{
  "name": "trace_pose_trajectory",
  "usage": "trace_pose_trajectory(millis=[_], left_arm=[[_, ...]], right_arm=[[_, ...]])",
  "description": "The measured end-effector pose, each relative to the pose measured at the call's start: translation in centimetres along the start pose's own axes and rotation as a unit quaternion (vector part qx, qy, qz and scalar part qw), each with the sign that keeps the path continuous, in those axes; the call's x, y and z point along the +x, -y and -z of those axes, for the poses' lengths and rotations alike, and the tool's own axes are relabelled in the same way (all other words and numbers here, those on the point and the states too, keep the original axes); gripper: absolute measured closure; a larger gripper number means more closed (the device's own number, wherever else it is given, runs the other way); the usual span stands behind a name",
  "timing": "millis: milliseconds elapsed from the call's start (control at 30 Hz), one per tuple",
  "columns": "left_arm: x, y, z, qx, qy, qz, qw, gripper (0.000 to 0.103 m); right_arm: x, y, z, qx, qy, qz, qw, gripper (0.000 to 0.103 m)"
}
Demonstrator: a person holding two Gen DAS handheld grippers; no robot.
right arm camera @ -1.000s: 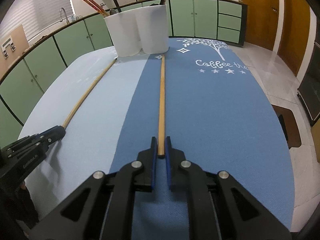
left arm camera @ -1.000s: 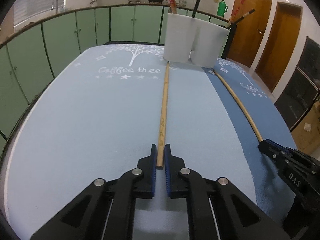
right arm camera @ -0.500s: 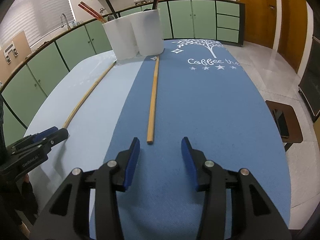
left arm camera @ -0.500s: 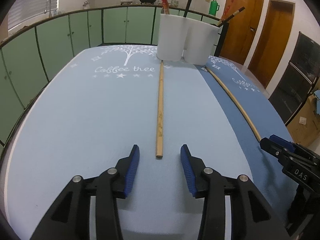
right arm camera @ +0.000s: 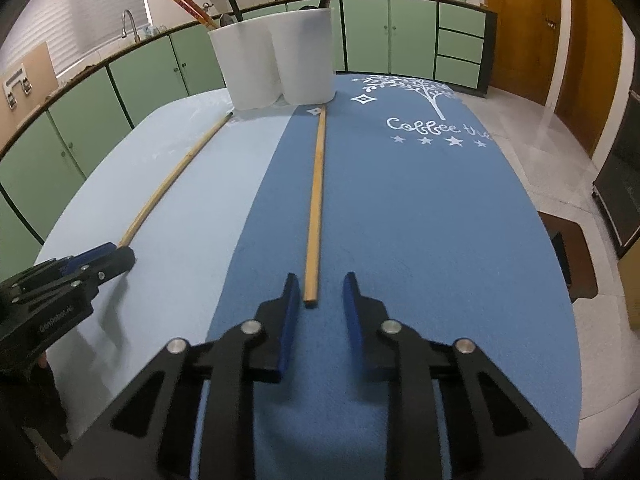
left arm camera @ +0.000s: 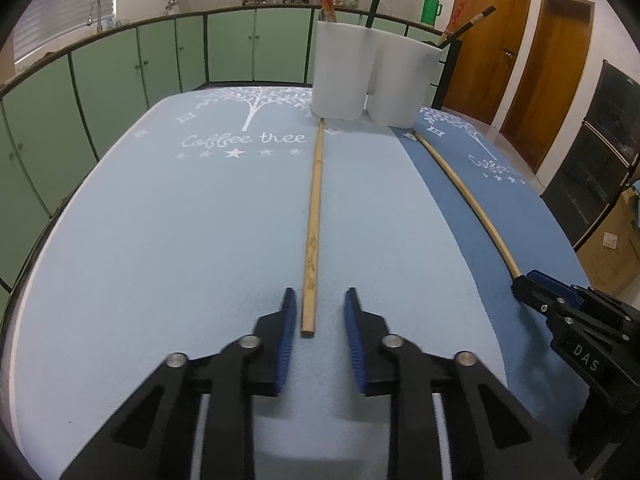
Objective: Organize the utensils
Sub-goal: 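Grasp the other wooden chopstick with the left gripper while the right gripper holds its chopstick, then lift both wooden chopsticks upright and carry them over the white holder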
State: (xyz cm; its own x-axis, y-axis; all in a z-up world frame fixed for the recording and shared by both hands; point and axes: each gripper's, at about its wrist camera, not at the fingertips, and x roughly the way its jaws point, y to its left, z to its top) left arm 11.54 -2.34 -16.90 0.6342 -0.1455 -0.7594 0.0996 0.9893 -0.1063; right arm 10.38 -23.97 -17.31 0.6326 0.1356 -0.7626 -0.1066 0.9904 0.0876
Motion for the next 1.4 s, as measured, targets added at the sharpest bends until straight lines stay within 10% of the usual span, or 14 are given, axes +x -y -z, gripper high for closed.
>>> trace_pose_trajectory(millis=[567, 1400], left_arm=[[-2.1, 0.4, -0.5, 0.008, 0.009, -0.006, 0.9999, 0.096], [-13.5, 1.1, -9.5, 0.031, 0.164, 0.033, 0.9855, 0.096]], right_arm=[[-1.9, 0.3, -0.1, 0.010, 0.019, 0.002, 1.000, 0.097], [-12.6, 0.6, -8.6, -0.006, 0.146, -0.011, 0.989, 0.097]])
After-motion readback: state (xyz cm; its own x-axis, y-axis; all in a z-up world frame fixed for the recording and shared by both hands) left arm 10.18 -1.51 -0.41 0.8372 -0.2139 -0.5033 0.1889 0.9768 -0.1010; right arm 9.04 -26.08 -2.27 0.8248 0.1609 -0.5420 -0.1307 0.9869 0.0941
